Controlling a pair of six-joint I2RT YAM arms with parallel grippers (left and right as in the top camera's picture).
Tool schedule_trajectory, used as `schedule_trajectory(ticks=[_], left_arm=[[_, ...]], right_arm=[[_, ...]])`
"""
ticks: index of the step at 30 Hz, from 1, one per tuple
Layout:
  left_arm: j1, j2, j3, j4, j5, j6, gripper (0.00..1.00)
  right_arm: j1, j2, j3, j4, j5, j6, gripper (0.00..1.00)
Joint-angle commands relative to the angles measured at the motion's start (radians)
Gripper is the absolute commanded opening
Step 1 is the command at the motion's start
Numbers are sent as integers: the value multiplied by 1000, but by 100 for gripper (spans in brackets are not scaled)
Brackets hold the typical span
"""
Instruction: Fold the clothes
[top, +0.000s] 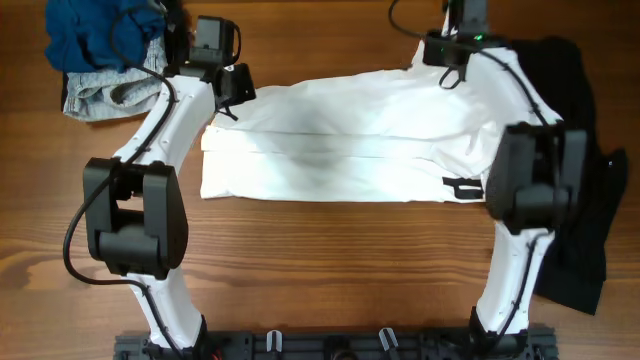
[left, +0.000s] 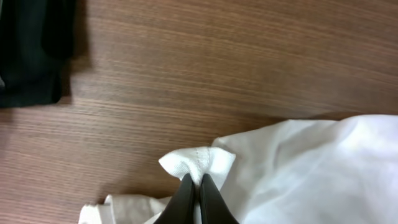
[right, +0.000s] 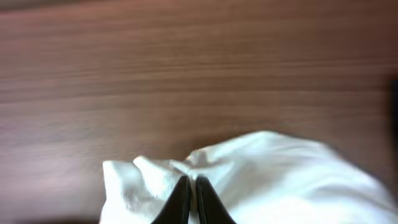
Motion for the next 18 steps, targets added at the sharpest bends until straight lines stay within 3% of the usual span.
schedule_trajectory(ticks=[1,6,9,18], left_arm=[[50,-9,0,-16,60,-23,4],[120,-36,0,-100,60,-18,4],[127,-35,0,-154,60,-11,4],[68,-34,-90,-198,60,-11,4]], right_arm=[[1,-158,38,-125,-31,-24,4],[-12,-217,37,-533,-31,56,4],[-32,-216,14,-682,-31,80,4],[-51,-216,-127,-866,-39,132,4]])
